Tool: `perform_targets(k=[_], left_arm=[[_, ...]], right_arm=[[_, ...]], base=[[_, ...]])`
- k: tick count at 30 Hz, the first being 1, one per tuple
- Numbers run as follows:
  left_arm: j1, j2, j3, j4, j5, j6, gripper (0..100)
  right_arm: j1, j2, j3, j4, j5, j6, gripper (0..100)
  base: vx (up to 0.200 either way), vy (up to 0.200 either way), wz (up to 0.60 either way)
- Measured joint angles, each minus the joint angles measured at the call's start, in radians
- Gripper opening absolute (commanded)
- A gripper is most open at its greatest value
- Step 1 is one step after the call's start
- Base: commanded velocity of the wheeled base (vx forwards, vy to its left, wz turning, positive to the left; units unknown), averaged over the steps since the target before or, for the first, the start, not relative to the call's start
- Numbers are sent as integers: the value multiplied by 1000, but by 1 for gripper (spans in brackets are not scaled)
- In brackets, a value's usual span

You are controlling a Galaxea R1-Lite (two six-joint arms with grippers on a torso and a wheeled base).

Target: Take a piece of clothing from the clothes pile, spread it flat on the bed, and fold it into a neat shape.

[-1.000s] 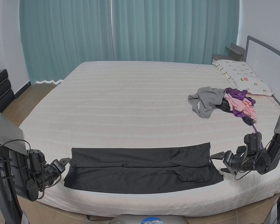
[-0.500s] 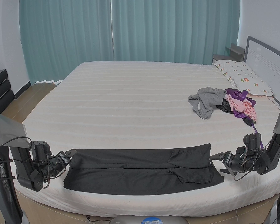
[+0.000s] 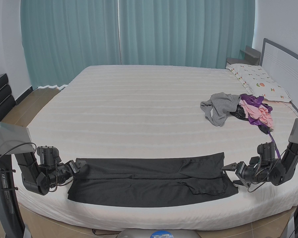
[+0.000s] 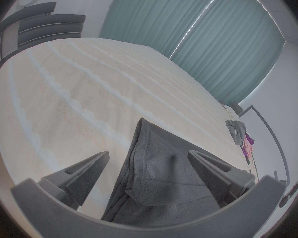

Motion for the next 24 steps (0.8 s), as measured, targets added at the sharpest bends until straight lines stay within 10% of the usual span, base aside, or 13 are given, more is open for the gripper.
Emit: perform_targets(k=[24], left_arm=[[-11, 27, 76, -73, -94, 175, 100]], right_arm=[[9, -5, 8, -1, 1, 4, 100]], base=[[0, 0, 0]])
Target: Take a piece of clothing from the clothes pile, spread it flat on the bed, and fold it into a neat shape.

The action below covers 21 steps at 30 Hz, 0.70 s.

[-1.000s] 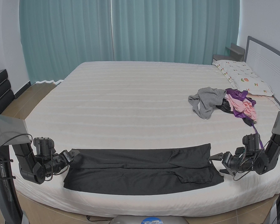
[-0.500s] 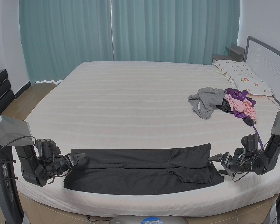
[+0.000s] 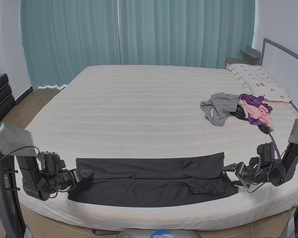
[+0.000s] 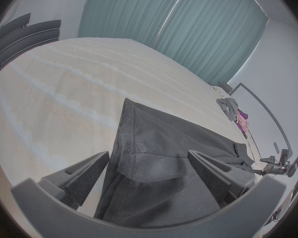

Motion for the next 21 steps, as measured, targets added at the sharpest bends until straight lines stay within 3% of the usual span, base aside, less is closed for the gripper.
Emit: perform_targets(k=[5, 18, 19, 21], left_arm=[[4, 19, -4, -1, 29, 52, 100], [-21, 35, 28, -63, 33, 51, 100], [-26, 33, 33, -64, 33, 49, 0], [-34, 31, 40, -64, 33, 47, 0]], right_arm=[[2, -1, 1, 0, 1, 0, 100], [3, -1, -2, 0, 0, 0, 100], [3, -1, -2, 0, 0, 0, 100], [2, -1, -2, 0, 0, 1, 100]], base=[[0, 0, 0], [0, 0, 0], [0, 0, 0], [0, 0, 0]])
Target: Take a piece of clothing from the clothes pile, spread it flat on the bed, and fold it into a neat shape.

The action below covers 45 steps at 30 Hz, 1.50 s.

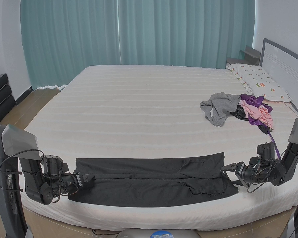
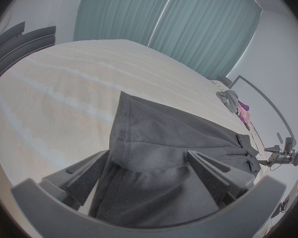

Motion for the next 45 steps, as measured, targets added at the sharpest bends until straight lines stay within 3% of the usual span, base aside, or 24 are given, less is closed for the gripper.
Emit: perform_targets(k=[38, 45], left_arm=[[25, -76, 23, -1, -2, -84, 0], [17, -77, 18, -1, 0, -144, 0]], right_arm=[[-11, -8, 3, 0, 0, 4, 100], [-12, -19, 3, 0, 1, 4, 100]], base=[[0, 0, 0], [-171, 0, 0]])
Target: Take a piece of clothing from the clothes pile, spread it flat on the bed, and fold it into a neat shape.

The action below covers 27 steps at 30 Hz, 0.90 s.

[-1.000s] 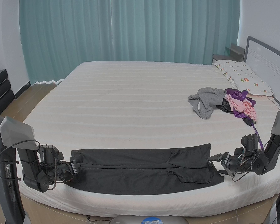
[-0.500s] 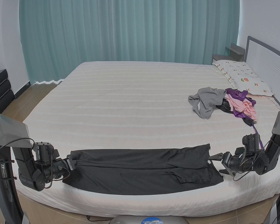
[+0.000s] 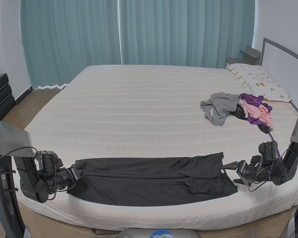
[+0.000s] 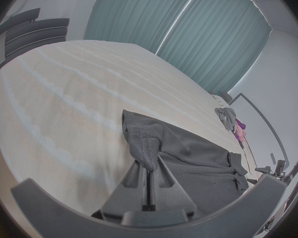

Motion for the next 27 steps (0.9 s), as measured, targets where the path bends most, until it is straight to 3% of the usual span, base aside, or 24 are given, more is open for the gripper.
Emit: perform_targets(k=[11, 15, 27], left_arm=[[-15, -2, -44, 1, -1, -34, 0], [-24, -1, -73, 1, 0, -80, 0], [-43, -23, -71, 3, 35, -85, 0]], right_arm=[[-1, -8, 0, 1, 0, 1, 100], [-3, -8, -1, 0, 0, 1, 100], [-16, -8, -5, 0, 0, 1, 100]], base=[[0, 0, 0], [0, -200, 0], [0, -200, 0]])
